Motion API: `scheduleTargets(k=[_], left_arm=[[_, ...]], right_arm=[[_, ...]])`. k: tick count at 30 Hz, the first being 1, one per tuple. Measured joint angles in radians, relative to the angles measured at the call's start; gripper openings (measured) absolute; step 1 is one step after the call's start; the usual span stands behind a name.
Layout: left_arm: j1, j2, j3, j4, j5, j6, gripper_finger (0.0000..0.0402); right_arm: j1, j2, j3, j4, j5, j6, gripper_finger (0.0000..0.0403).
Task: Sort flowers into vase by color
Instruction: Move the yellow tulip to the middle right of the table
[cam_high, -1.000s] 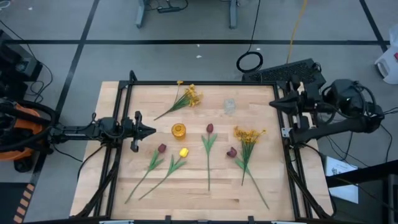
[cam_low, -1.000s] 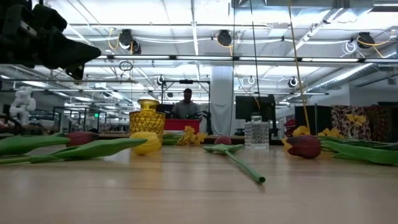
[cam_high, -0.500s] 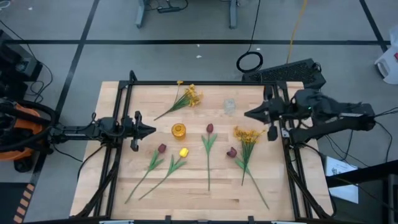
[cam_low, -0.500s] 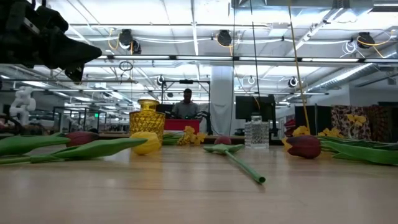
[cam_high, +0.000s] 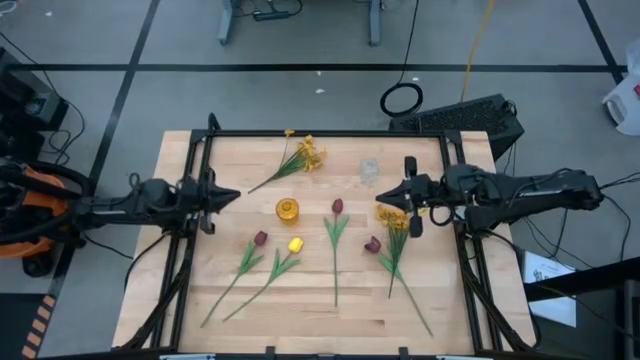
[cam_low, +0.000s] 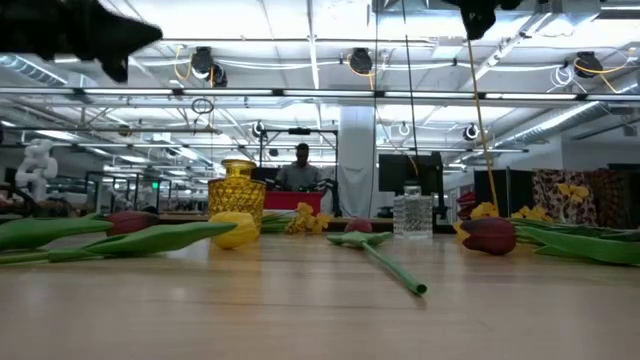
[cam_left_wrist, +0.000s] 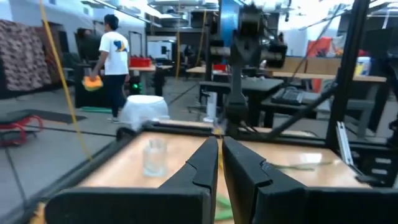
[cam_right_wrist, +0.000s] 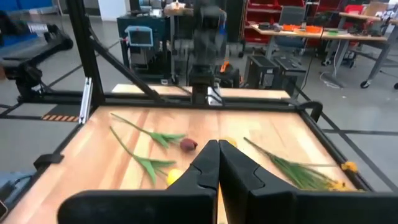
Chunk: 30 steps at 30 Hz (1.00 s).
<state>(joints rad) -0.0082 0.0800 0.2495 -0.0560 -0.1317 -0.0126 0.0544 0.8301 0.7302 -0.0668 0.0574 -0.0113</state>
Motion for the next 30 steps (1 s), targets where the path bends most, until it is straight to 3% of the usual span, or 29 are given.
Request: scheduleTargets(k=[5, 17, 23, 30], left_arm=[[0.000, 0.148, 0.226, -0.110, -0.028, 0.054, 0.0032], [-0.013, 0.463, 0.650, -0.127, -0.004, 0.210, 0.0032], [-0.017, 0.602, 0.756, -0.292, -0.009, 0.149, 0.0032], [-0.017, 0.726, 0.762, -0.350, -0.002, 0.017, 0.0032]], right_arm=[[0.000, 0.020, -0.055, 0.021, 0.000, 0.019, 0.0000], [0.000, 0.082, -0.143, 0.050, 0.000, 0.056, 0.0000], [0.000, 0.126, -0.164, 0.050, 0.000, 0.079, 0.0000], [0.000, 0.194, -0.166, 0.085, -0.001, 0.079, 0.0000]])
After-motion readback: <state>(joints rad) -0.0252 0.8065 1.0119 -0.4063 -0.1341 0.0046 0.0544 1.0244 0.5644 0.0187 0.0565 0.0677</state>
